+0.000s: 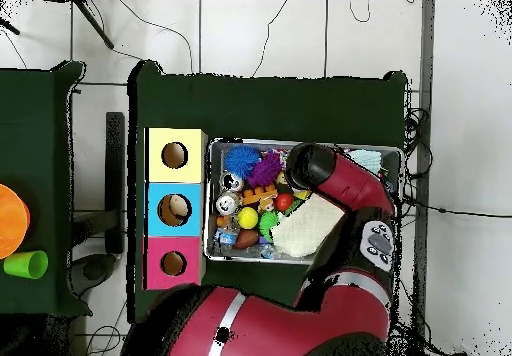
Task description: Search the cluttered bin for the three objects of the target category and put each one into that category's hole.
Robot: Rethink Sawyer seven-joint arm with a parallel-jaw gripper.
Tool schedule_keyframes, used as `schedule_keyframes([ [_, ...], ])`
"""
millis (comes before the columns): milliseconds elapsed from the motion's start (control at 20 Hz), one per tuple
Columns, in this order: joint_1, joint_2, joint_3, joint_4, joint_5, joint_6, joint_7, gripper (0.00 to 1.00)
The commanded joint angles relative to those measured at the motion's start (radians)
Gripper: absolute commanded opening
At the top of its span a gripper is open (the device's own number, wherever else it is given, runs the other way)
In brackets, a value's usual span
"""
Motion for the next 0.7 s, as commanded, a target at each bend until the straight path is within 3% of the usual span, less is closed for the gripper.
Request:
schedule_keyframes([
  [50, 0.019, 0.090, 0.130, 0.098, 0.021, -0.132, 0.217, 1.00],
  [400, 0.097, 0.123, 0.087, 0.075, 0.061, -0.167, 0.300, 1.00],
  [700, 0.103, 0.087, 0.133, 0.153, 0.059, -0.261, 0.286, 1.00],
])
